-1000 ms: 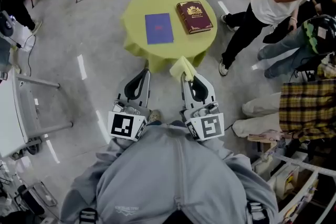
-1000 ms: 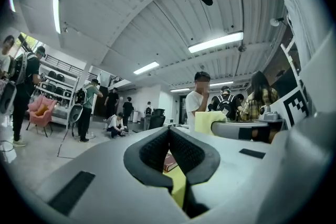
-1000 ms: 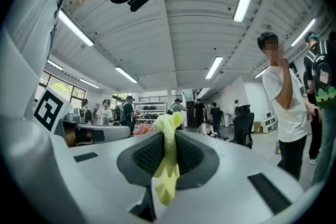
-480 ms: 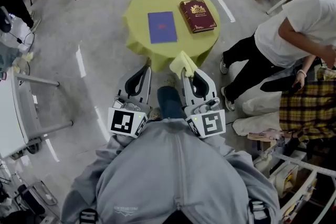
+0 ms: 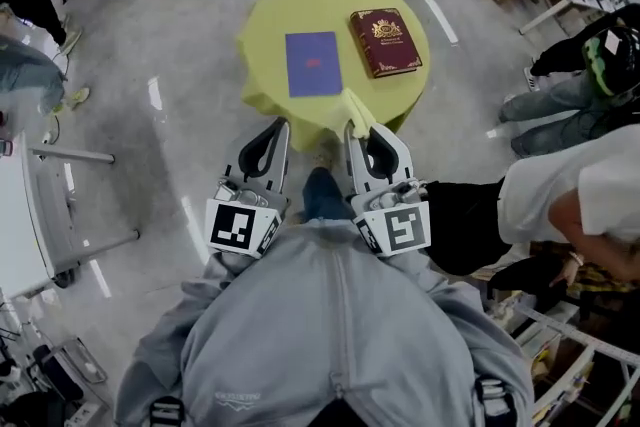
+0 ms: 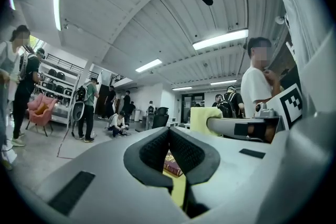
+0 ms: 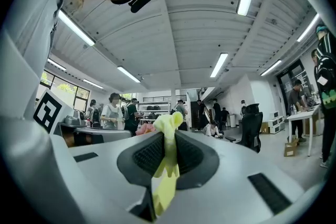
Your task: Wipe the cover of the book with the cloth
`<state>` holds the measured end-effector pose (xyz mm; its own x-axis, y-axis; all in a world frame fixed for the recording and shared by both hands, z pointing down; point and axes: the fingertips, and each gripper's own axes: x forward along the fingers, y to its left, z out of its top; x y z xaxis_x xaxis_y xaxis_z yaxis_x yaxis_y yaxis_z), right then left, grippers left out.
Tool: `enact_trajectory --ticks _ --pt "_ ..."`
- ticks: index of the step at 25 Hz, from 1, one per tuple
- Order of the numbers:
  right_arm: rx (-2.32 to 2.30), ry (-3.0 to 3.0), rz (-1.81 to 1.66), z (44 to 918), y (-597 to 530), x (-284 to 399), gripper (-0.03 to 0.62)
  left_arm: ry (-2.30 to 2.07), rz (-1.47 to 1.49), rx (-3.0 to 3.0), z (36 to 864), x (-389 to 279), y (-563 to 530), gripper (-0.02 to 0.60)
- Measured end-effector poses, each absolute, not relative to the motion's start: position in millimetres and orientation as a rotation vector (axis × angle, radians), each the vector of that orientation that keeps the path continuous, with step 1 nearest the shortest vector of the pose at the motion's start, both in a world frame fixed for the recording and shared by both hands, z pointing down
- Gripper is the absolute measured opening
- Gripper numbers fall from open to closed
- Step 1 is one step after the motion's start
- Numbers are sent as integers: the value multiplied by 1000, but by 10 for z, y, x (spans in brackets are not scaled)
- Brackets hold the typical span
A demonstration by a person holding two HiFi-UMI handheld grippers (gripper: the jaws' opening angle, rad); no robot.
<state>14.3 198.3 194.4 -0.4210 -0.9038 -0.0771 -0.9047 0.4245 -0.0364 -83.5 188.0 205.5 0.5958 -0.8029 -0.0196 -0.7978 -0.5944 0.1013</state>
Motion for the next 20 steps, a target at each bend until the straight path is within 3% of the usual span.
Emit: enact_trajectory --ticks 20 --pt "-1453 2722 -45 2084 -397 657 57 -1588 -31 2684 1982 -293 -450 18"
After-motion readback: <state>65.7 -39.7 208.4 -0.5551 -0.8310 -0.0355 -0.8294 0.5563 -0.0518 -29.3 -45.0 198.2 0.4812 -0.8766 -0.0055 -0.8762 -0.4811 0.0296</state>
